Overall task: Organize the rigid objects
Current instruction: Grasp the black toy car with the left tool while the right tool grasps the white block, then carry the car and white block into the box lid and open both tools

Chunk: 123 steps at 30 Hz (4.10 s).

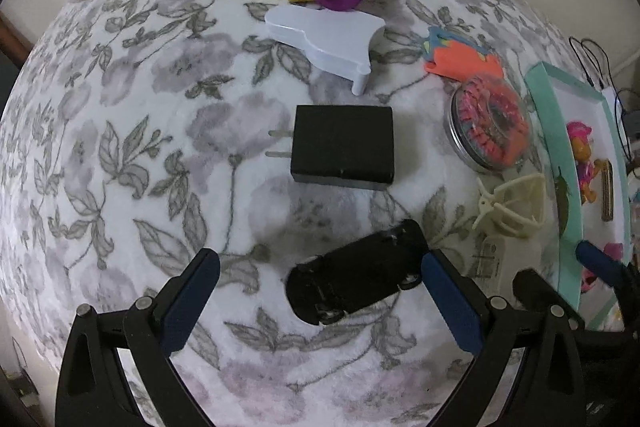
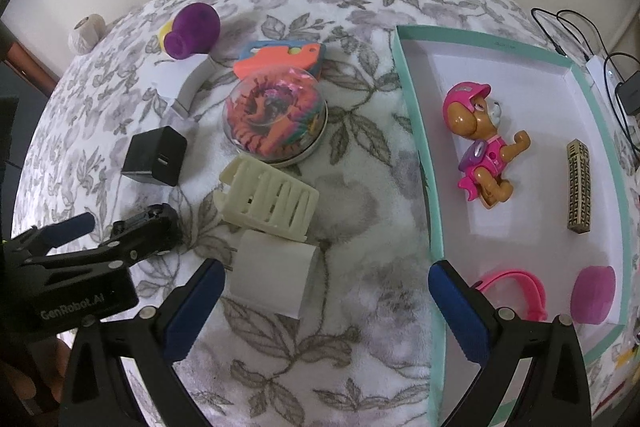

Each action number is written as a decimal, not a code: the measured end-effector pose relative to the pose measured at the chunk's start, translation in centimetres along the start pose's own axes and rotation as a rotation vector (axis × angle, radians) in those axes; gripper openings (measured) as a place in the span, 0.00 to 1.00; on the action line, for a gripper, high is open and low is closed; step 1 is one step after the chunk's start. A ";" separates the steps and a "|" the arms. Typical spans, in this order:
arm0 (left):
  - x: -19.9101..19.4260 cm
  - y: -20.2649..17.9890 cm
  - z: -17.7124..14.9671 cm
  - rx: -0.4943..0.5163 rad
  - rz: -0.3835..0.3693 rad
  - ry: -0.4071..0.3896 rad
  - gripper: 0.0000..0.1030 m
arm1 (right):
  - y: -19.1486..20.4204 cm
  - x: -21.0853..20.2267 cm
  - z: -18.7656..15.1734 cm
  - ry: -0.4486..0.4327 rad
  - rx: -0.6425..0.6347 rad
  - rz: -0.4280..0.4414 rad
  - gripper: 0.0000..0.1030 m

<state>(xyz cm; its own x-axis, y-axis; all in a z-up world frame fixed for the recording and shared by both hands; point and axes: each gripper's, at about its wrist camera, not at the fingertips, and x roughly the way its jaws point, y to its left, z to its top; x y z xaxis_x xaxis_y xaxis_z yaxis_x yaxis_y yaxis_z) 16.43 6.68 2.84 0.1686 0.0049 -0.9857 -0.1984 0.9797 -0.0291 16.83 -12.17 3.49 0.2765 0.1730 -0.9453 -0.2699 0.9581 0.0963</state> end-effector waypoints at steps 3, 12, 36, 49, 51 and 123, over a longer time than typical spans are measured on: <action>-0.3 -0.8 -0.3 0.061 0.043 -0.018 0.98 | -0.1 0.0 0.0 -0.002 0.009 0.007 1.00; 0.3 -2.2 -0.4 0.119 0.063 0.005 0.98 | -0.5 -0.3 0.0 -0.005 0.026 0.024 1.00; 2.9 1.7 0.5 -0.042 0.057 0.038 0.97 | 0.8 0.5 -0.1 0.021 -0.034 0.003 1.00; 3.4 -1.6 -1.4 0.020 0.022 0.075 0.66 | 2.2 2.7 -0.9 0.056 -0.103 -0.026 0.90; 3.6 -1.7 -1.5 0.027 0.017 0.073 0.59 | 2.5 3.0 -0.9 0.059 -0.111 -0.030 0.86; -12.9 -10.5 -0.1 0.127 -0.156 -0.407 0.29 | -8.5 -10.8 1.2 -0.291 0.119 -0.062 0.52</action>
<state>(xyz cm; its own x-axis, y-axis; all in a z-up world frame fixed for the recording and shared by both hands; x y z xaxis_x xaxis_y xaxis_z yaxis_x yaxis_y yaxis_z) 16.28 -3.73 15.88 0.5579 -0.0914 -0.8249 -0.0251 0.9916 -0.1268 17.22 -21.93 13.21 0.5462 0.1546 -0.8233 -0.1388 0.9859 0.0930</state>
